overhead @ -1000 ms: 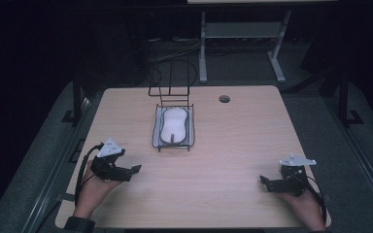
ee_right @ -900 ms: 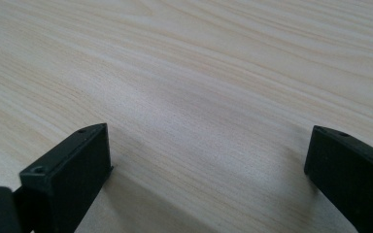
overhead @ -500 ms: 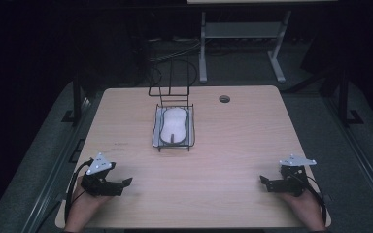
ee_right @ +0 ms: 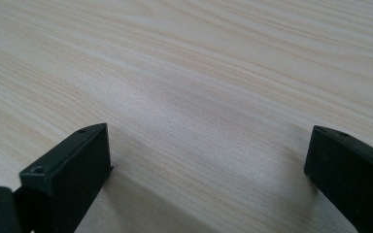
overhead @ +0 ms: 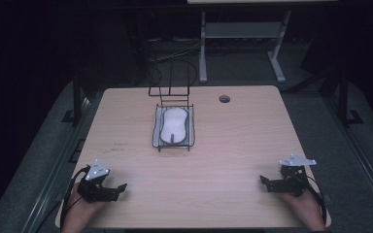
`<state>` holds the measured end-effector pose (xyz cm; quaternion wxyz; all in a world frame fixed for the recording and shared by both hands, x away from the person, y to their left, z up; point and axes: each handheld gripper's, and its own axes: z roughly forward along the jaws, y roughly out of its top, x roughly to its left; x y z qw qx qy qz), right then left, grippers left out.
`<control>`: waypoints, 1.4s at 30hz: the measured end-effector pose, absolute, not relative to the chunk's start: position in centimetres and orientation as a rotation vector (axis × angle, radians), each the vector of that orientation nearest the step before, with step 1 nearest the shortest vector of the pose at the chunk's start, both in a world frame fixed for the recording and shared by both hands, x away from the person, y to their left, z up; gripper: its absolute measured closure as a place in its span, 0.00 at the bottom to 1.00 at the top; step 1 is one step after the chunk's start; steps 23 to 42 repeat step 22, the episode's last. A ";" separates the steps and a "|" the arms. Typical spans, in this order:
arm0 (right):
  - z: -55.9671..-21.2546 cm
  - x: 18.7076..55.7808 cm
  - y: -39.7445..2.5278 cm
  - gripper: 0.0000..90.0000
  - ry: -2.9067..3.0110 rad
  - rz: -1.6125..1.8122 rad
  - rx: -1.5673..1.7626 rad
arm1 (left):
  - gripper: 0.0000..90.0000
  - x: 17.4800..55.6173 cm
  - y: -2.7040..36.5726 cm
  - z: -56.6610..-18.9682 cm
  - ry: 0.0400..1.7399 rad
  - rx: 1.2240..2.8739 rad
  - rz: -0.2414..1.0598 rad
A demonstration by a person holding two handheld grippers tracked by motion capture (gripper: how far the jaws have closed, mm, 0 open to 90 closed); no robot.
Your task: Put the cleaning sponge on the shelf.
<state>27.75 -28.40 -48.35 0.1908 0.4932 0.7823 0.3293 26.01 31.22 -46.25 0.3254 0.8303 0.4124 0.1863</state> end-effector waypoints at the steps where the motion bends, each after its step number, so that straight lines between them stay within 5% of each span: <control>1: -48.3 27.8 -28.4 0.03 2.197 0.925 1.386 | 0.14 26.1 31.3 -46.4 1.086 2.181 0.490; 42: -48.3 27.7 -28.4 0.03 2.198 0.924 1.386 | 0.14 26.2 32.2 -47.4 1.079 2.122 0.476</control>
